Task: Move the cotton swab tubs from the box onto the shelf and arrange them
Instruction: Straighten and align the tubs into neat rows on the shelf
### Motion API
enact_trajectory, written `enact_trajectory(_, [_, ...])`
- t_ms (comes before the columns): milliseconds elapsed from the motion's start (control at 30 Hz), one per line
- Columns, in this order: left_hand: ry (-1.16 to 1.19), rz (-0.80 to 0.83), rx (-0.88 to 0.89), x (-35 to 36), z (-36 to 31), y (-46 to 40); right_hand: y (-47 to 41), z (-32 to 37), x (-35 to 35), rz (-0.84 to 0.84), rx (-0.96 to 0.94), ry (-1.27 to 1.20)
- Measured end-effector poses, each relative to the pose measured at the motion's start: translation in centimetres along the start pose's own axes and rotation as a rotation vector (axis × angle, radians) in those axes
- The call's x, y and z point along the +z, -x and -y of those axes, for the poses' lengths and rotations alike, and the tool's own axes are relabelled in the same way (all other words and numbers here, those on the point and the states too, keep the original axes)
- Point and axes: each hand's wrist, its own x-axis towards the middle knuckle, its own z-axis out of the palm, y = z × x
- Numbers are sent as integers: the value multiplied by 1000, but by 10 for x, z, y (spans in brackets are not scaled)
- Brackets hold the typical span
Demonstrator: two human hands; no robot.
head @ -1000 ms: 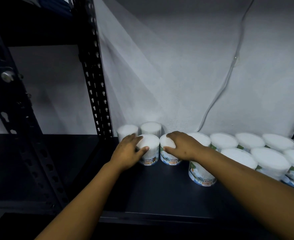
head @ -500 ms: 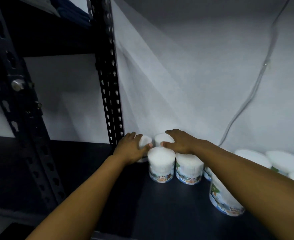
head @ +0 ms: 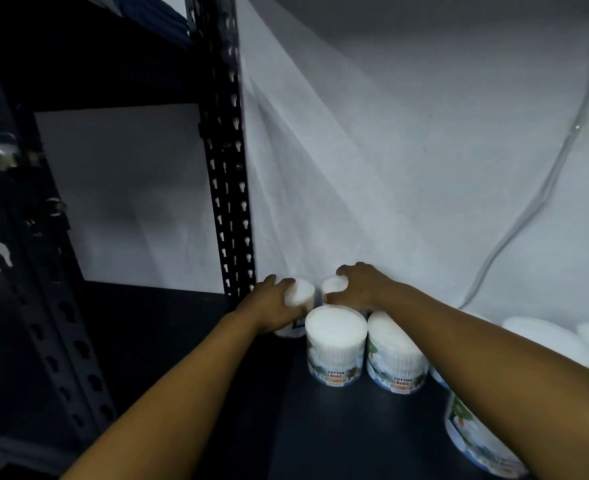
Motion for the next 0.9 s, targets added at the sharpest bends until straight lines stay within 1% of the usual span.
enact_trajectory(200, [95, -69, 0, 8, 4, -4, -3, 2, -1, -9, 2, -8])
enact_trajectory(500, [324, -201, -42, 11, 5, -5, 4, -3, 4, -118, -40, -133])
enact_trajectory(700, [342, -312, 9, -12, -2, 6, 18, 8, -14, -237, -115, -107])
enact_trajectory(800, [329, -354, 32, -32, -9, 15, 29, 17, -29, -313, -131, -137])
enact_trajectory(900, [331, -393, 68, -52, -19, 29, 46, 26, -47, -349, -157, -156])
